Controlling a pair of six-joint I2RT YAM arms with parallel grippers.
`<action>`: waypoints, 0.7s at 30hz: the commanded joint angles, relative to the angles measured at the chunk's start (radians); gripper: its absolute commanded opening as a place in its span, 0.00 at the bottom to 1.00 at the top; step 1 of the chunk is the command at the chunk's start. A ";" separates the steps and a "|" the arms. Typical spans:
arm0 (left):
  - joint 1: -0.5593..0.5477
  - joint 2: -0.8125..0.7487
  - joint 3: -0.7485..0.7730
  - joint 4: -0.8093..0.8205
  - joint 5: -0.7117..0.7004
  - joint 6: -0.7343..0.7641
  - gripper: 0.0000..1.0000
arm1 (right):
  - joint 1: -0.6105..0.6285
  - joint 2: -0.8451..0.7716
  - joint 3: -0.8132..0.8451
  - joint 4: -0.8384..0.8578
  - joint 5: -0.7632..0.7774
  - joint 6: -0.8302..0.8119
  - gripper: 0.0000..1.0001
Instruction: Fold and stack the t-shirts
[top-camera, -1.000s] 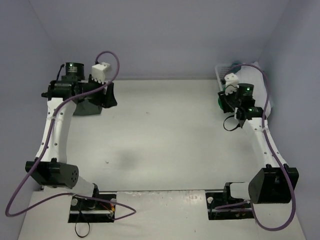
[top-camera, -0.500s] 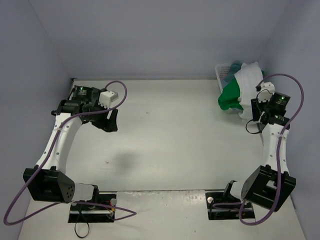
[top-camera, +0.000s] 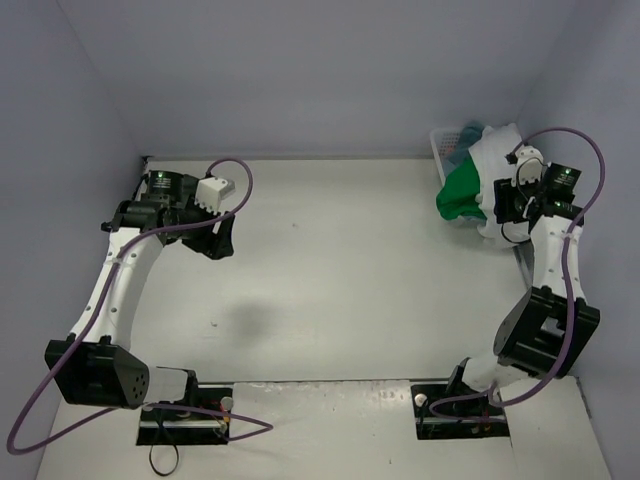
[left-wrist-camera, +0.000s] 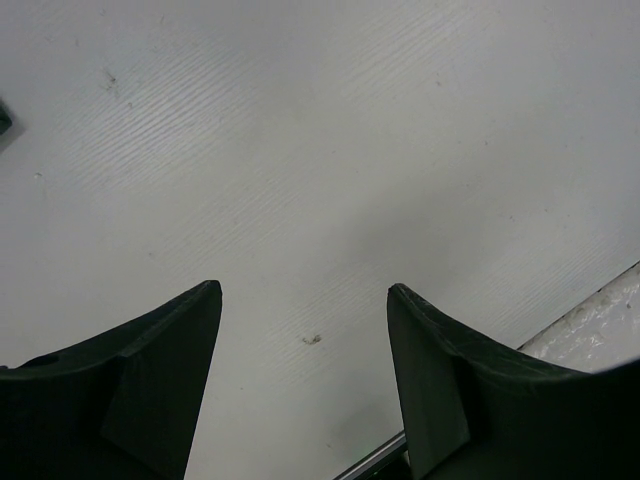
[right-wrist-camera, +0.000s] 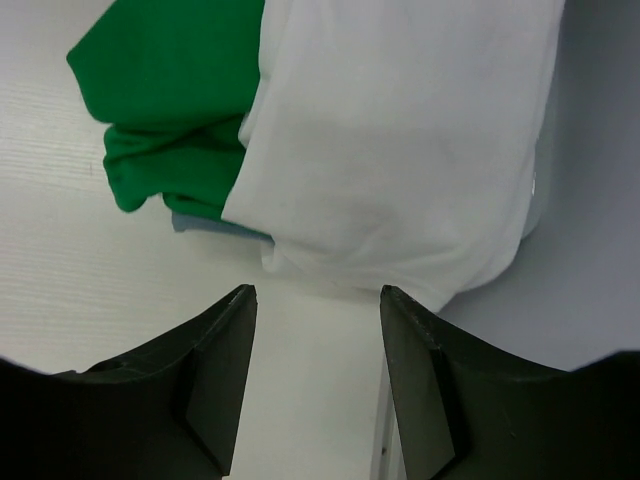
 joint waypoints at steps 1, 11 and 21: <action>0.004 -0.022 0.045 0.035 -0.004 0.017 0.62 | 0.001 0.067 0.104 0.013 -0.087 0.027 0.49; 0.006 -0.008 0.058 0.035 -0.002 0.011 0.61 | 0.026 0.233 0.279 -0.031 -0.117 0.050 0.50; 0.009 0.009 0.055 0.036 -0.011 0.006 0.62 | 0.095 0.284 0.333 -0.034 -0.104 0.062 0.54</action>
